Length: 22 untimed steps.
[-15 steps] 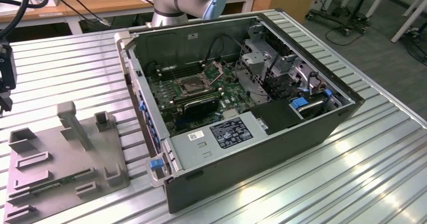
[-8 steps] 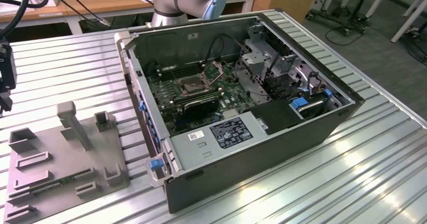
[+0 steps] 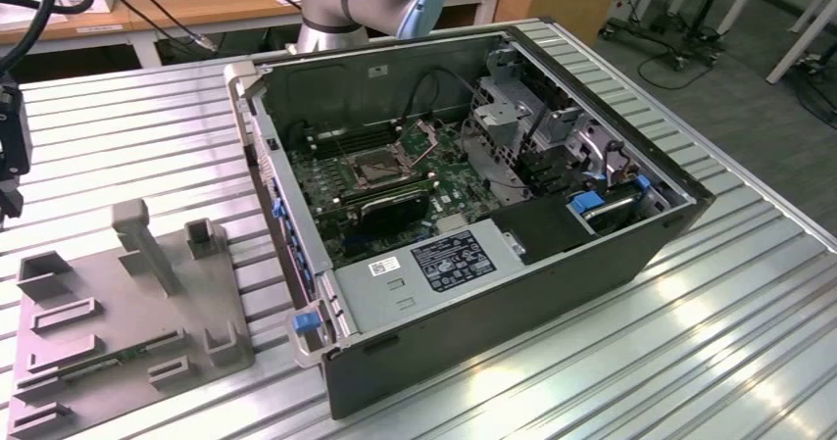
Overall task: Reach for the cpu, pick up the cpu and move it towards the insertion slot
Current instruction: 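Pick up the cpu and move it towards the insertion slot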
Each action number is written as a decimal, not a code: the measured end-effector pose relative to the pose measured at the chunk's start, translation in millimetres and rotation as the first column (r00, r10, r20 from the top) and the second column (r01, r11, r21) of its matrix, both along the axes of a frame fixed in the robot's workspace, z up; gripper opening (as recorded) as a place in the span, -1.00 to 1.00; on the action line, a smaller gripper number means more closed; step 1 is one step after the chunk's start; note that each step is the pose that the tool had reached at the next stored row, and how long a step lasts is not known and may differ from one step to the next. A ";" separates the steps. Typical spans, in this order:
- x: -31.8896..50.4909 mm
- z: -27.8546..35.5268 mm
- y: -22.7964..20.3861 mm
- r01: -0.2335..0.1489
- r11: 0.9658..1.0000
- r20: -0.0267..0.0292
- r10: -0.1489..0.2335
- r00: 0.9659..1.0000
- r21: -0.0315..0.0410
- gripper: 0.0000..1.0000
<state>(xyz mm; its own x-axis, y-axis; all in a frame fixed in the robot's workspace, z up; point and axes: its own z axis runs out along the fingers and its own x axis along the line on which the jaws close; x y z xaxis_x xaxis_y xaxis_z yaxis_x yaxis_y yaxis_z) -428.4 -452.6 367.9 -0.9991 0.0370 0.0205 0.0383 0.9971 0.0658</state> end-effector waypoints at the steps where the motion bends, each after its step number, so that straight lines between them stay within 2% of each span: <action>1: 0.0 0.9 0.0 0.000 1.000 0.000 0.000 1.000 0.000 0.09; 10: 0.0 12.3 0.0 0.000 1.000 0.000 0.000 1.000 0.000 0.09; 22: 1.8 13.1 0.0 0.000 1.000 0.000 0.000 1.000 0.000 0.09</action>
